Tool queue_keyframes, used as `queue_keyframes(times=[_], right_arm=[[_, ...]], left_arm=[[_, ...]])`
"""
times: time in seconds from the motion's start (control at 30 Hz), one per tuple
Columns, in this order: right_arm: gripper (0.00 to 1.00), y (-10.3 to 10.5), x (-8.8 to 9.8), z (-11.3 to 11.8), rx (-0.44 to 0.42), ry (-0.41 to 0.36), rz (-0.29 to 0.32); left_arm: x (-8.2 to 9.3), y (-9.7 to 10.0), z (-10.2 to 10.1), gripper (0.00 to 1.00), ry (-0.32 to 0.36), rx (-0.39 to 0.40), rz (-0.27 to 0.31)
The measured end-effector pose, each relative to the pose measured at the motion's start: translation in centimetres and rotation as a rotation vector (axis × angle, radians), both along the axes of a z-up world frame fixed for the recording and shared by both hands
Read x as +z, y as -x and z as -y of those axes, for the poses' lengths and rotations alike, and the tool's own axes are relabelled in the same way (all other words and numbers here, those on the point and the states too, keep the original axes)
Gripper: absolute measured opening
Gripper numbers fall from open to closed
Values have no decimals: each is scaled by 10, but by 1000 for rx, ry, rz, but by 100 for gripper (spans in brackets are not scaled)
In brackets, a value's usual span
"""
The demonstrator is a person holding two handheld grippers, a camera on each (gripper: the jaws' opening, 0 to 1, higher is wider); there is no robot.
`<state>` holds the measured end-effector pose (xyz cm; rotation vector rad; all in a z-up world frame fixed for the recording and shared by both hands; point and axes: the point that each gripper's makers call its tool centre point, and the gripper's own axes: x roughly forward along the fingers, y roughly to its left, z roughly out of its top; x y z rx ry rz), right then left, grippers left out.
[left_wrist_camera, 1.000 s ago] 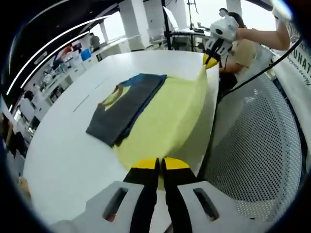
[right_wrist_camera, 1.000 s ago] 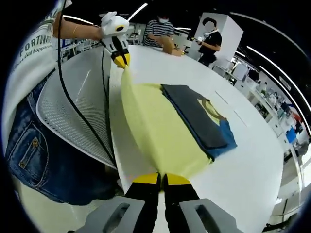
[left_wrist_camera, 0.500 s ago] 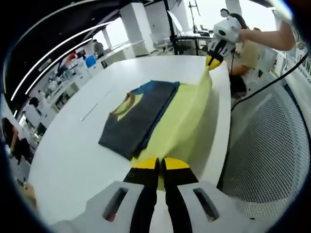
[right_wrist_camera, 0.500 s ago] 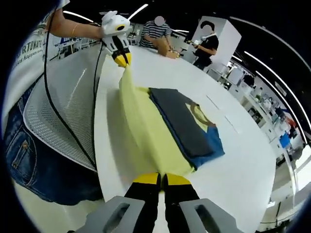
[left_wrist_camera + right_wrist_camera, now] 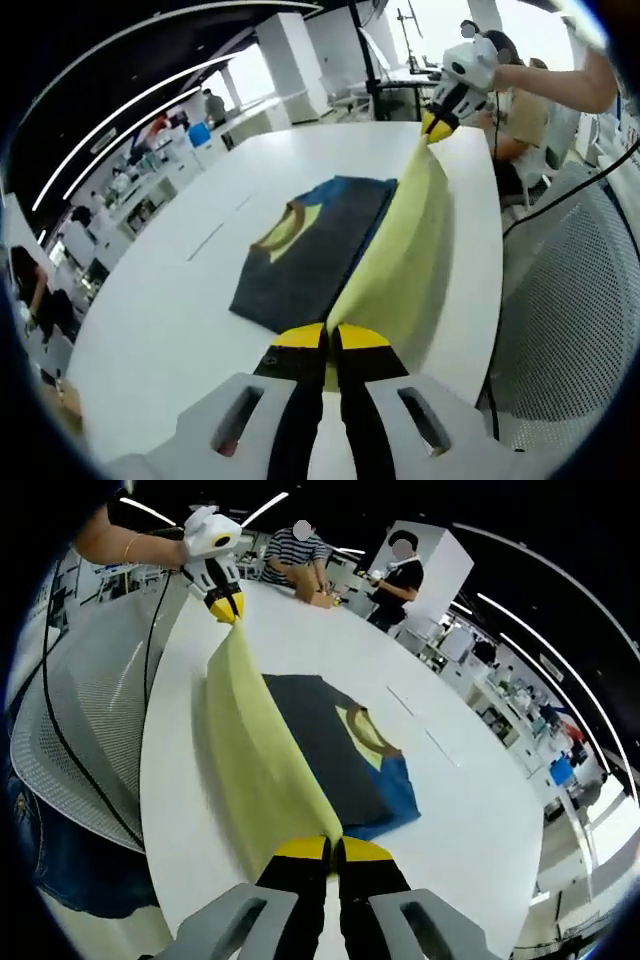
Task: Fold the garment on the visible template until the final outline fits inside the template.
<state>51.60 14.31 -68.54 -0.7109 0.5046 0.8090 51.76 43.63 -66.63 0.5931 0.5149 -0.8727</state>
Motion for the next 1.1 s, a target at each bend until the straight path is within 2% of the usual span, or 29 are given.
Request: queue_keyframes(times=[0.3,0.6,0.77,1.1], right_arm=[[0,-16,1,3,-5,41,12],[0,-37,9,5,-36,56,50],[0,-47,10,5,-43,70,61],[0,-71,20,5,-52,100,109]], left_arm=[[5,-20,3,0,0,12,22],[15,-42,6,0,-7,49,80],[15,-50,6,0,-24,63,95],[28,-69,6,0,24,117,124]])
